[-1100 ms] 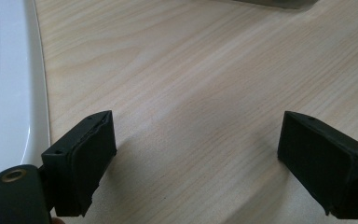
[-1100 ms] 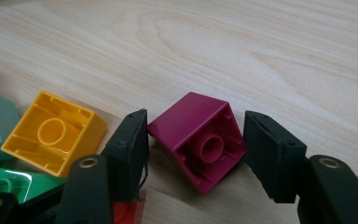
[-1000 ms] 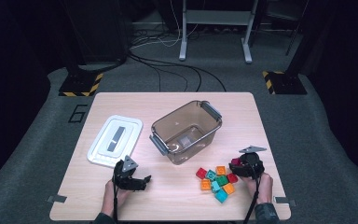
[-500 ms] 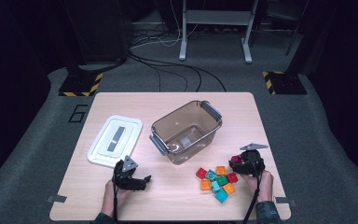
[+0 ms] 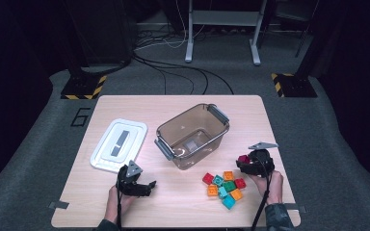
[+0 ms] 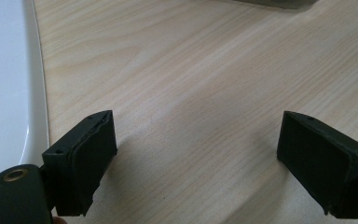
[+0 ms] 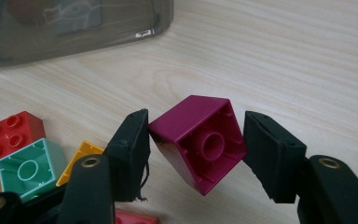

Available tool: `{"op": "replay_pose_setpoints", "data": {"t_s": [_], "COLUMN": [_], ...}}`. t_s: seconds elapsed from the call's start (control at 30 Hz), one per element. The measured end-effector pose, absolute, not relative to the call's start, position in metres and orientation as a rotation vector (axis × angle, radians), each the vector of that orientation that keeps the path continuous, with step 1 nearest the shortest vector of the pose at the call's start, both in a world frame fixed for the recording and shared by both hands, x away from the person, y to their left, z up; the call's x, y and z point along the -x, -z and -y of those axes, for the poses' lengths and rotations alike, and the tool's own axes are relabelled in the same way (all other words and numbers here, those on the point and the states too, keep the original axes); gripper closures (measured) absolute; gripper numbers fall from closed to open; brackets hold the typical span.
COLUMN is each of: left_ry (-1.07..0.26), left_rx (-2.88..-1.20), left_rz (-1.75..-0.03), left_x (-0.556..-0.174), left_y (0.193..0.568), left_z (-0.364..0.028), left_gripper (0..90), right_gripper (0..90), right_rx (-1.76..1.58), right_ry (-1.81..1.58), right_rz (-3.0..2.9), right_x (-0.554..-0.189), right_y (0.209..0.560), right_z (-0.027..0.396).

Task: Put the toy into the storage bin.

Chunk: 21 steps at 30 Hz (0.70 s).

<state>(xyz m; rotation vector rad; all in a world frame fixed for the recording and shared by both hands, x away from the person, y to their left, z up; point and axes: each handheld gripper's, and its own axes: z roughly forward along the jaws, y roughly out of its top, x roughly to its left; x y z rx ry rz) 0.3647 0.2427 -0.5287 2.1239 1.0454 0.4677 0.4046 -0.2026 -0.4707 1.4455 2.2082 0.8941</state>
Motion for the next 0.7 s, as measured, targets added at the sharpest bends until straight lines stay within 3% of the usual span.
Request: {"op": "replay_pose_setpoints", "data": {"t_s": [0.7], "left_ry": [-0.466], "left_rx": [-2.124], "left_rz": [-1.046], "left_x": [-0.365], "left_y": [0.529], "left_z": [-0.243], "left_gripper": [11.5], "right_gripper": [41.5], "right_rx": [-1.413], "right_ry": [-0.917], "right_rz": [-2.186], "right_x": [-0.416], "right_y": [0.44], "right_z": [0.206]}}
